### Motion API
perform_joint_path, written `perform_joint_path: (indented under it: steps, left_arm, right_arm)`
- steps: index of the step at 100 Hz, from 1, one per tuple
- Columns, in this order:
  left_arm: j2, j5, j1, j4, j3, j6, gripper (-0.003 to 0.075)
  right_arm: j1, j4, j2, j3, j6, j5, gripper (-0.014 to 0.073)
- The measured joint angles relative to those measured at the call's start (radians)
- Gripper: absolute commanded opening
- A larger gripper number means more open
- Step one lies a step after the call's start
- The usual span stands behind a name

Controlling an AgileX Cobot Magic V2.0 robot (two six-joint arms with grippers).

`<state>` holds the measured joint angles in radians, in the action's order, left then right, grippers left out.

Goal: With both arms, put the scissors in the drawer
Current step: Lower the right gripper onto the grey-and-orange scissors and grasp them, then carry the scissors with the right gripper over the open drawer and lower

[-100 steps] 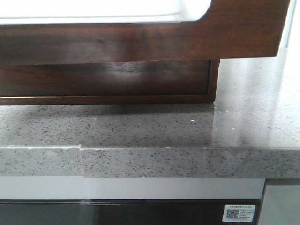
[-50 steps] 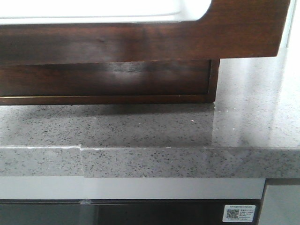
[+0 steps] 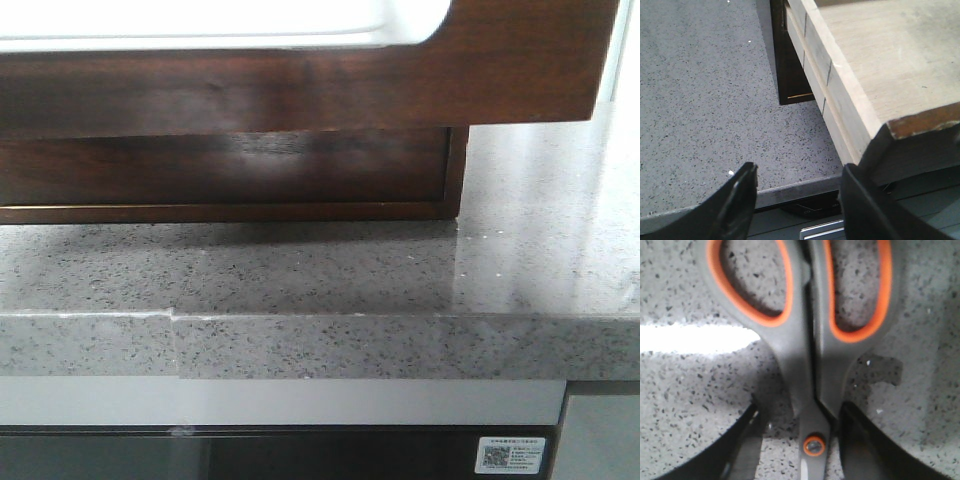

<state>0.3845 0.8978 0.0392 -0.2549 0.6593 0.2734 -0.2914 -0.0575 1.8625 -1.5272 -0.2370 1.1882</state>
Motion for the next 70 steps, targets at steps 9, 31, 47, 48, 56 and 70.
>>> perform_joint_path:
  steps: [9,31,47,48,56,70]
  left_arm:
    - [0.000,0.000,0.000,0.002,0.000,0.000,0.0346]
    - [0.000,0.000,0.000,0.002,0.000,0.000,0.0346]
    - [0.000,0.004,0.000,0.002,0.000,0.000,0.0346]
    - [0.000,0.004,0.000,0.002,0.000,0.000,0.0346]
    - [0.000,0.006,0.000,0.004,0.000,0.000,0.0346]
    - [0.000,0.006,0.000,0.004,0.000,0.000,0.0346]
  right_arm:
    - [0.000,0.000,0.000,0.000,-0.004,0.000,0.0162]
    - [0.000,0.000,0.000,-0.001,-0.008,0.003,0.0053]
    - [0.000,0.000,0.000,-0.004,-0.022,0.008,-0.0046]
    - [0.000,0.000,0.000,-0.004,-0.022,0.009,-0.0048]
    - [0.000,0.000,0.000,-0.005,-0.026,0.010,-0.0054]
    - [0.000,0.000,0.000,-0.006,-0.029,0.016,-0.0054]
